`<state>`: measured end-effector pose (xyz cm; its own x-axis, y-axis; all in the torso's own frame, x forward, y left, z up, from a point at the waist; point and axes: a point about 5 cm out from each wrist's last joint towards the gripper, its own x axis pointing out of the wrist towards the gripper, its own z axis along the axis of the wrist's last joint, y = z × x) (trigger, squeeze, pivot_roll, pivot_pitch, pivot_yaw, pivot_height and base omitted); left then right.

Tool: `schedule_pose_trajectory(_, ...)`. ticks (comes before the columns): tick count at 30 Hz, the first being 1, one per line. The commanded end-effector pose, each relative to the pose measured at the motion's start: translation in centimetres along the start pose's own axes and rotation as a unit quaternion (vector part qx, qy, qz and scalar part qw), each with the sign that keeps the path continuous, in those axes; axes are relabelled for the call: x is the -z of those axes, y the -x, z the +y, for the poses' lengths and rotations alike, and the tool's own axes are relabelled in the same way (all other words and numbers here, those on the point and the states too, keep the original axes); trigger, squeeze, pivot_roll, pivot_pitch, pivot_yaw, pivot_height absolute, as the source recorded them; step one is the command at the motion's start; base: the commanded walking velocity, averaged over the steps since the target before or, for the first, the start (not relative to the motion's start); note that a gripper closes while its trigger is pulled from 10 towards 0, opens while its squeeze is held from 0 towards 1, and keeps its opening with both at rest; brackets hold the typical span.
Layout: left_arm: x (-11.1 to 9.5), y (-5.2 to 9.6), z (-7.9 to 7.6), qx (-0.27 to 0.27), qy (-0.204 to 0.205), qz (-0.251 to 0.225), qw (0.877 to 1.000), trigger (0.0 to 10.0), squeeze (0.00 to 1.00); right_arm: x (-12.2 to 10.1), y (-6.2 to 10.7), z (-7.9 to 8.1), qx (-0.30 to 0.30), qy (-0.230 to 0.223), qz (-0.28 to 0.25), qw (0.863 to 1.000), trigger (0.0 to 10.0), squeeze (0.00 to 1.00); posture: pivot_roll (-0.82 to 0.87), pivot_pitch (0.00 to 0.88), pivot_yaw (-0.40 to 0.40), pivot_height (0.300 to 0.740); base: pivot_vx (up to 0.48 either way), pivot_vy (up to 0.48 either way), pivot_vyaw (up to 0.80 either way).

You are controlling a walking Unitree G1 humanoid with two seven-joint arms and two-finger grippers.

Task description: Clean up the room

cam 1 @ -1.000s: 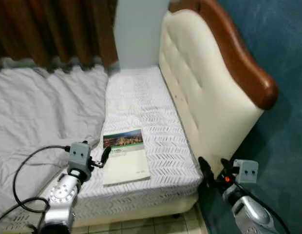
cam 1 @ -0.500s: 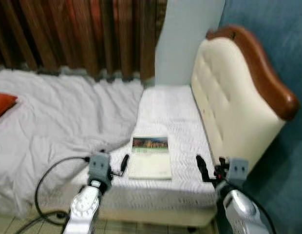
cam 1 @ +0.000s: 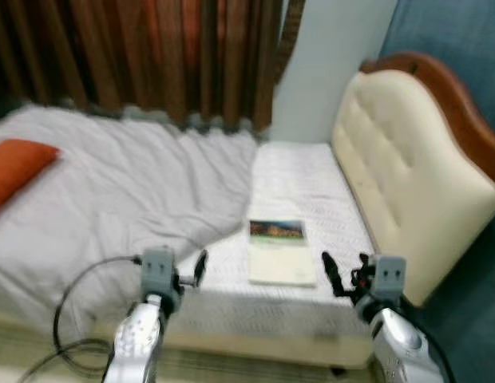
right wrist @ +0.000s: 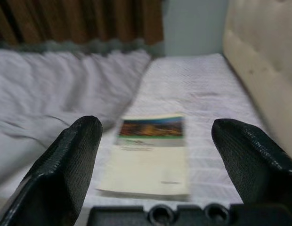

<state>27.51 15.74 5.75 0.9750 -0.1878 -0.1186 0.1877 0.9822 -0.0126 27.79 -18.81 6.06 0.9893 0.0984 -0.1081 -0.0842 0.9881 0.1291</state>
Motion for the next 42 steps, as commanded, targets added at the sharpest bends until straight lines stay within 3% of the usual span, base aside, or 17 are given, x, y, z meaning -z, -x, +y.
schedule_pose_trajectory(1, -0.8, -0.5, 0.0, 0.001, 0.0, -0.011, 1.0, 10.0, 0.0, 0.3, 0.1, -0.2, -0.004, 0.001, 0.007, 1.0, 10.0, 0.0, 0.07, 0.0, -0.079, 0.74, 0.0, 0.458, 0.0)
schedule_pose_trajectory(12, -0.7, 0.3, -0.2, 0.028, -0.008, -0.009, 1.0, 10.0, 0.0, 1.1, 0.5, -0.5, -0.011, 0.007, 0.017, 1.0, 10.0, 0.0, 0.08, 0.0, -0.095, 0.74, 0.0, 0.464, 0.0)
schedule_pose_trajectory(15, -0.7, 1.5, -0.3, 0.042, -0.021, -0.011, 0.999, 10.0, 0.0, 1.2, 1.4, -0.7, -0.005, 0.006, 0.017, 1.0, 10.0, 0.0, 0.08, 0.0, -0.098, 0.74, 0.0, 0.476, 0.0)
schedule_pose_trajectory(19, 0.2, 4.7, 0.7, 0.031, -0.025, 0.009, 0.999, 10.0, 0.0, 3.0, 4.2, -0.7, -0.018, 0.018, 0.05, 0.998, 10.0, 0.0, 0.11, 0.0, -0.109, 0.74, 0.0, 0.475, 0.0)
schedule_pose_trajectory(22, 0.3, 4.6, 0.9, 0.025, -0.026, 0.011, 0.999, 10.0, 0.0, 3.2, 4.2, -0.7, -0.017, 0.017, 0.053, 0.998, 10.0, 0.0, 0.11, 0.0, -0.109, 0.74, 0.0, 0.476, 0.0)
schedule_pose_trajectory(26, 0.2, 4.0, 1.7, 0.002, -0.028, 0.014, 1.0, 10.0, 0.0, 3.0, 2.9, -0.6, -0.025, 0.018, 0.05, 0.998, 10.0, 0.0, 0.13, 0.0, -0.115, 0.74, 0.0, 0.476, 0.0)
schedule_pose_trajectory(37, 0.5, 4.7, 2.5, -0.032, -0.024, 0.024, 0.999, 10.0, 0.0, 1.9, 1.3, -0.2, -0.029, 0.003, 0.039, 0.999, 10.0, 0.0, 0.14, 0.0, -0.123, 0.74, 0.0, 0.461, 0.0)
schedule_pose_trajectory(42, -0.1, 3.9, 1.7, -0.029, -0.011, 0.011, 0.999, 10.0, 0.0, 1.7, 0.9, 0.0, -0.041, 0.007, 0.036, 0.998, 10.0, 0.0, 0.13, 0.0, -0.127, 0.74, 0.0, 0.461, 0.0)
